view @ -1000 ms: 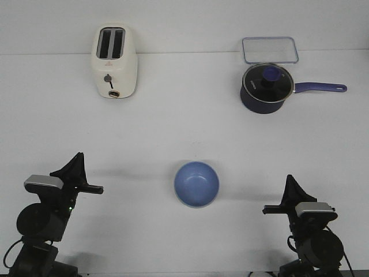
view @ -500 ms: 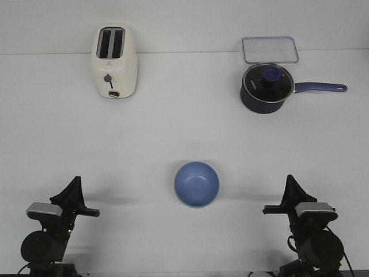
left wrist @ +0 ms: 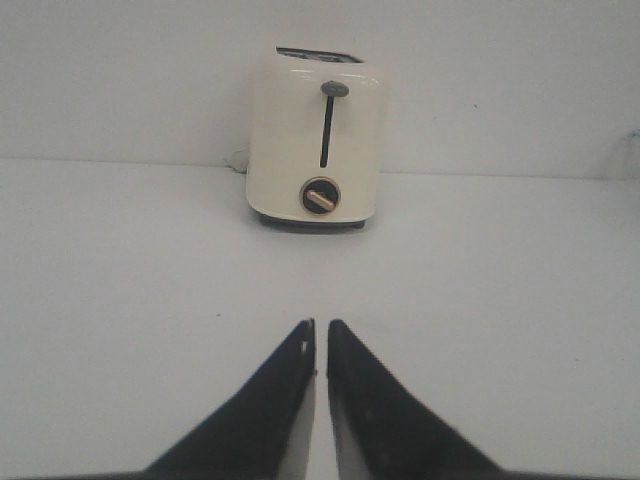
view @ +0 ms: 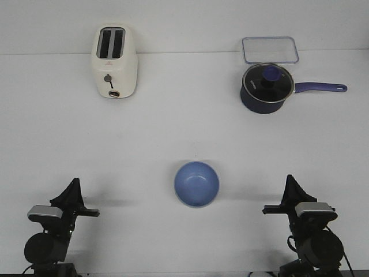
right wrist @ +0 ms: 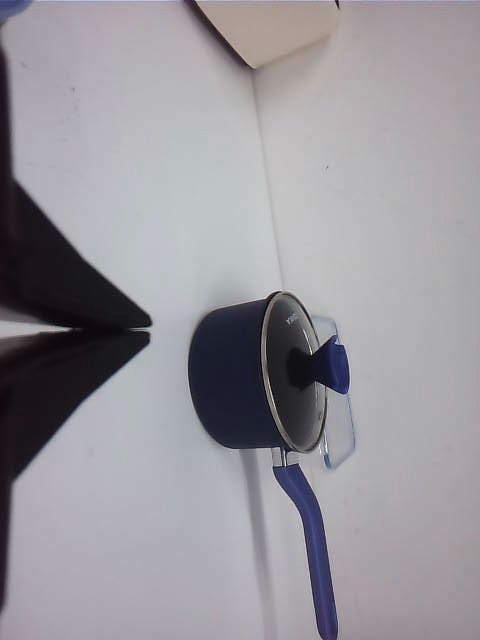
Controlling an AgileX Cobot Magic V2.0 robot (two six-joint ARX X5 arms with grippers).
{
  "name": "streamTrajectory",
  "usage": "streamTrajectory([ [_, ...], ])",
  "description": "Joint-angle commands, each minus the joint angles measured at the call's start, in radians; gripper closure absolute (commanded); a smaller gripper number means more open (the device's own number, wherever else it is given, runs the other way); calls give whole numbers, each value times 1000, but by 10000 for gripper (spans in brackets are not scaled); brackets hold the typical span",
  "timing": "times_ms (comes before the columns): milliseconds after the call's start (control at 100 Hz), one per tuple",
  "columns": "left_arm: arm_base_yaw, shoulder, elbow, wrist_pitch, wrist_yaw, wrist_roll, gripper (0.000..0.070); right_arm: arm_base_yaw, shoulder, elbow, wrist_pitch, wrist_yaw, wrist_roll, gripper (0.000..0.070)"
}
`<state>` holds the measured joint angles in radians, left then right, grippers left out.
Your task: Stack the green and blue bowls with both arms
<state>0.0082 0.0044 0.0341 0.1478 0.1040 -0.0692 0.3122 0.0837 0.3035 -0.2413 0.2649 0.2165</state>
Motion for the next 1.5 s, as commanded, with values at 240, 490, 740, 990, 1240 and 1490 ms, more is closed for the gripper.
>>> streamTrajectory([
  [240, 0, 0, -20, 11, 2, -3, 685, 3, 0, -3, 14, 0, -5, 700],
  [490, 0, 0, -20, 11, 2, -3, 685, 3, 0, -3, 14, 0, -5, 700],
  [740, 0, 0, -20, 11, 2, -3, 685, 3, 0, -3, 14, 1, -10, 700],
  [990, 0, 0, -20, 10, 2, -3, 685, -89, -15, -54, 59, -53, -246, 700],
  [1240, 0, 0, -20, 10, 2, -3, 685, -259, -82, -195, 94, -224, -438, 700],
  [1490, 0, 0, -20, 10, 2, -3, 685, -273, -82, -291, 176, -259, -460, 700],
])
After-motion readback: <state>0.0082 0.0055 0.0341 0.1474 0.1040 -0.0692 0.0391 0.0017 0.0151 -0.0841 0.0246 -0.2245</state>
